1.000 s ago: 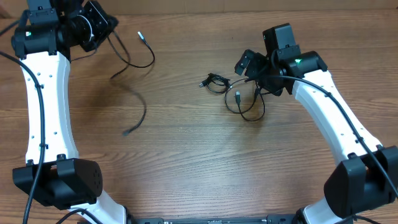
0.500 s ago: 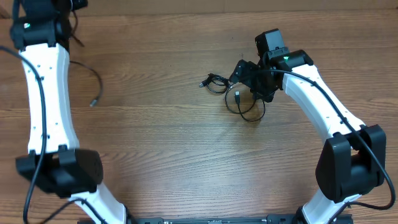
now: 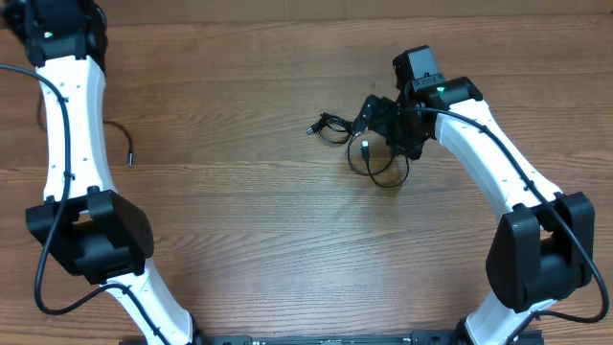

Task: Untangle cables

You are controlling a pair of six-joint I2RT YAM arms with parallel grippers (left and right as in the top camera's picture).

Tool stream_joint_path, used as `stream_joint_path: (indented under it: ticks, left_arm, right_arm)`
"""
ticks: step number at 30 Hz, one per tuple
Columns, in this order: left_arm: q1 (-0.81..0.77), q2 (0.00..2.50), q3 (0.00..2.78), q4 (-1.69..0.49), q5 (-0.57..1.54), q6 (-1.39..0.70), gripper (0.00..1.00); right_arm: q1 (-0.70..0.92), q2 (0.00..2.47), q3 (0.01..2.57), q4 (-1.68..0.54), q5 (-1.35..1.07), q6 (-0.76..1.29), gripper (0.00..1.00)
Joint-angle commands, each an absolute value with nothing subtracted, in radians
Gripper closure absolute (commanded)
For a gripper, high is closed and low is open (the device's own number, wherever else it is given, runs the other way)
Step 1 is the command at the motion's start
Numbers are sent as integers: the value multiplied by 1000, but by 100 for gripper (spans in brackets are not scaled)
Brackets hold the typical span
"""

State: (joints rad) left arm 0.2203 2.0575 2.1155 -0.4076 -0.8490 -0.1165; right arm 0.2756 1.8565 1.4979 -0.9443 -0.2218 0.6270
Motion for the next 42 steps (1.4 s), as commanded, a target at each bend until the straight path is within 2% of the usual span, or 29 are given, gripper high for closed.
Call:
stream_joint_path:
  ticks: [1,3,6,11,19,22,25,30,32,34,35,36,37,38,42]
  left_arm:
    - [257,2014,2130,-297,-1022,76,96]
    - [291,2014,2130,-213,-1034,191,96]
    - [350,2014,2130,-213,-1061,207,96]
    - [412,2025,2088,-340,-833,194,96]
    - [384,2115,2048,-325,-656,206,96]
    - [346,2198,2048,-183,-652,487,96]
    - [328,2212,2048,-130,-607,508,96]
    - [305,2233,2048,-210,-387,509,95]
    - [299,2258,2048,-244,-362,509,87]
    - [294,2286,2048,-270,-366,509,87]
    - [292,2305,2048,-287,-366,508,83]
    - [290,2323,2048,-307,-365,497,60]
    - [287,2338,2048,-332,-364,474,9]
    - [283,2349,2048,-351,-364,433,0]
    - [278,2334,2049,-416,-242,270,0]
  right_arm:
    - [275,1856,1497,-950,-226,574,8]
    - [275,1856,1497,-949,-226,574,8]
    - [275,1856,1497,-947,-226,574,8]
    - [275,1856,1497,-921,-227,574,8]
    - [275,1856,1497,-934,-227,574,8]
    - [275,1856,1497,-964,-226,574,8]
    - [275,1856,1497,-971,-226,574,8]
    - [275,1856,1497,-957,-228,574,8]
    - [275,1856,1497,-965,-234,574,8]
    - [275,1856,1497,-978,-236,574,8]
    - [275,1856,1497,-982,-235,574,8]
    - [275,1856,1497,-989,-236,574,8]
    - [275,1856,1497,-991,-237,574,8]
    - [275,1856,1497,-991,-238,574,7]
    - [275,1856,1497,-991,-249,574,7]
